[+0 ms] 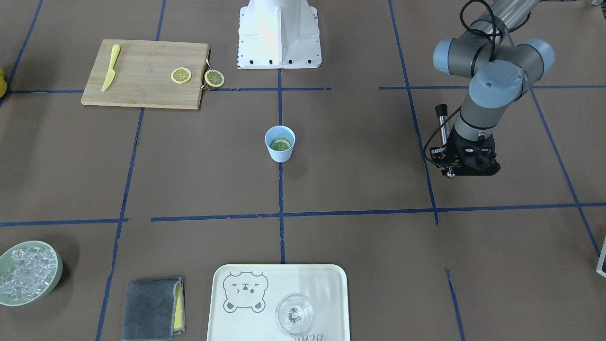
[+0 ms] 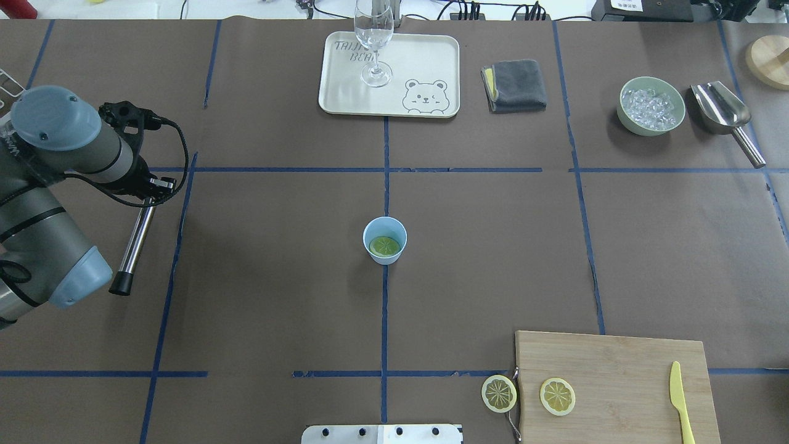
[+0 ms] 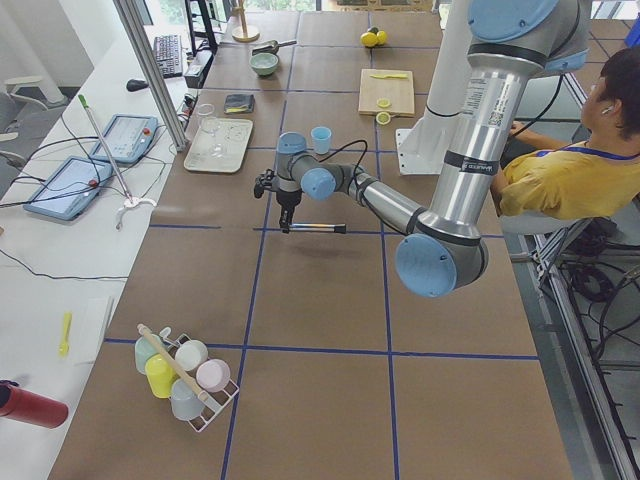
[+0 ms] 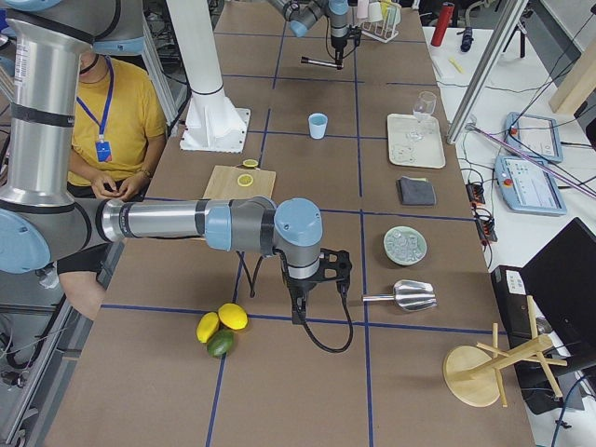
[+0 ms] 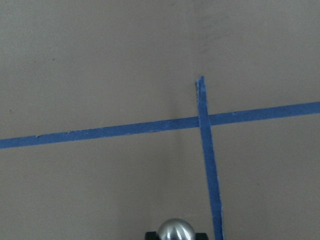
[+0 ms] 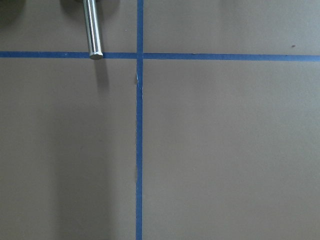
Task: Squeeze lemon into cup
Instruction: 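Lower the steel rod upright onto the table and release it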
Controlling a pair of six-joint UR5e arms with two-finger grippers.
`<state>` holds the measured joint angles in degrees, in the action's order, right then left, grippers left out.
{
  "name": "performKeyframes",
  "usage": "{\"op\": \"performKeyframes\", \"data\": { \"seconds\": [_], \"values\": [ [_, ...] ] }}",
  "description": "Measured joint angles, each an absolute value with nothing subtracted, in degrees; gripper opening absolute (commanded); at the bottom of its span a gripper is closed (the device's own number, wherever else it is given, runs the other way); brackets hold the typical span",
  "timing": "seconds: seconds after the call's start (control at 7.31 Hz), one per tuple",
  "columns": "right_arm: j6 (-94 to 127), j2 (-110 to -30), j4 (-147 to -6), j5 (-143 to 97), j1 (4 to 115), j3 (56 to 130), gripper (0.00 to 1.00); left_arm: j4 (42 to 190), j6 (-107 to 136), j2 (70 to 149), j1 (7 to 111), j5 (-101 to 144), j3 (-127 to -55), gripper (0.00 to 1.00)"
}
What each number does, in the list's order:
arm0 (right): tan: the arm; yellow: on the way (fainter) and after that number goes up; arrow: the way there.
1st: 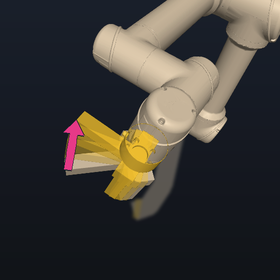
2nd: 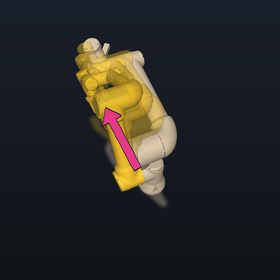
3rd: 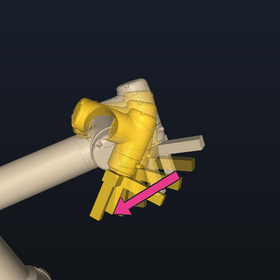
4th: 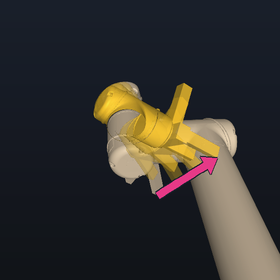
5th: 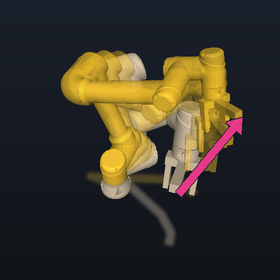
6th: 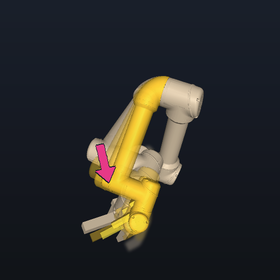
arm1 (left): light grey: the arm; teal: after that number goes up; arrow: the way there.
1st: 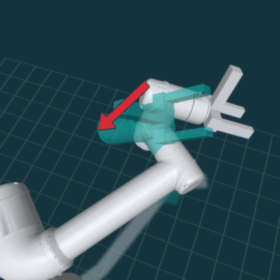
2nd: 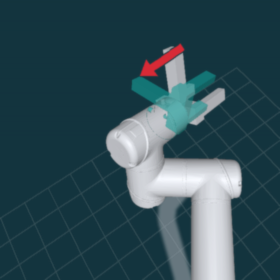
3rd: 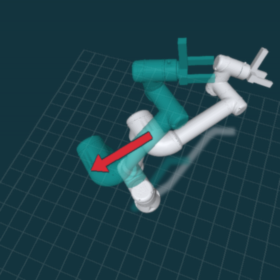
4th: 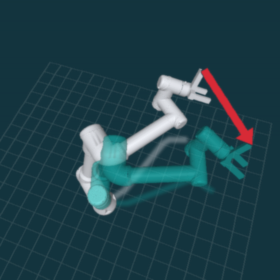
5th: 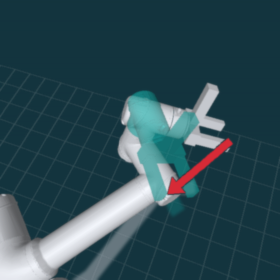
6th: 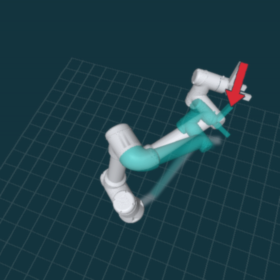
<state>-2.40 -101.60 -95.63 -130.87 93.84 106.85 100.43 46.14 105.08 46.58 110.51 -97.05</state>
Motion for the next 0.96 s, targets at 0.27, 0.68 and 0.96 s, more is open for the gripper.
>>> {"op": "performKeyframes", "data": {
  "seconds": [0.27, 0.68, 0.96],
  "values": [
    [-2.43, -101.6, -95.63, -130.87, 93.86, 106.88, 1.0, 103.54, 46.18, 104.97, 46.53, 110.46, -93.98, 0.14],
    [-2.38, -101.58, -95.62, -130.87, 93.81, 106.88, 1.0, 105.53, 45.7, 105.02, 46.43, 110.4, -91.96, 1.0],
    [-2.32, -101.53, -95.62, -130.87, 93.82, 106.88, 1.0, 105.63, 45.19, 105.2, 46.51, 110.43, -92.23, 1.0]
  ]
}}
